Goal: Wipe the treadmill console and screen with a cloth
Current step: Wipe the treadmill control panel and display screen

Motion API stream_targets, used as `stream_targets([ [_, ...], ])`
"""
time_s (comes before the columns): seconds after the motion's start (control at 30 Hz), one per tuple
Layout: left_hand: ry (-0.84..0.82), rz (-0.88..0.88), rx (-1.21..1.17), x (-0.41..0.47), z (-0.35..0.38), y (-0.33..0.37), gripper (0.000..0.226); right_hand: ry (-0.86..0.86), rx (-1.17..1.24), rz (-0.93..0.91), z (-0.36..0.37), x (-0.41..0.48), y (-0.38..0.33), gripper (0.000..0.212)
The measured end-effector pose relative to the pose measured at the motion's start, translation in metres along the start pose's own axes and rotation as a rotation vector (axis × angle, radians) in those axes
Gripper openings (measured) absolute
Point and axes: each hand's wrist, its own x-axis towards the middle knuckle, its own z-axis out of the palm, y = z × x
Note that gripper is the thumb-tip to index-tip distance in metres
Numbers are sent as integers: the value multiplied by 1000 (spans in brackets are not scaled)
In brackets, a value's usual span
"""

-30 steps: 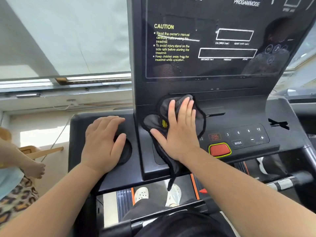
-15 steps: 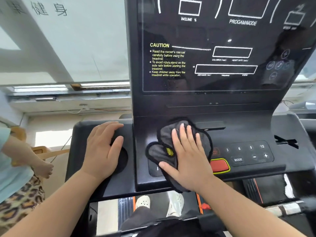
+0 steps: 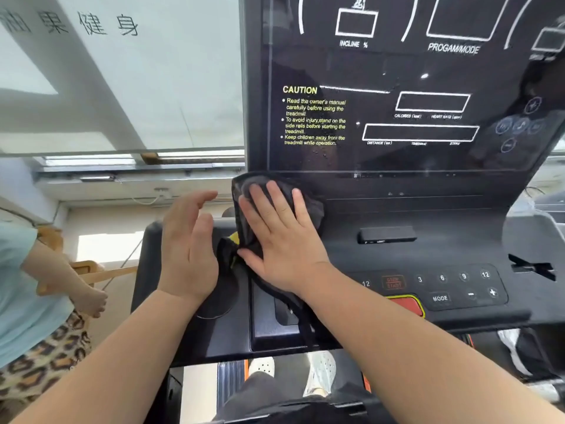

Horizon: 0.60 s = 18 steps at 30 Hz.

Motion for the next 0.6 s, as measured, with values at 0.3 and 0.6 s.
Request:
stream_targets([
  [0.3,-16,-11,-86,23,3,25,46,206,-43,211,-10,11,26,103],
  [0.6,-45,64,-217,49,32,47,52,408,251,661,-34,17,67,102],
])
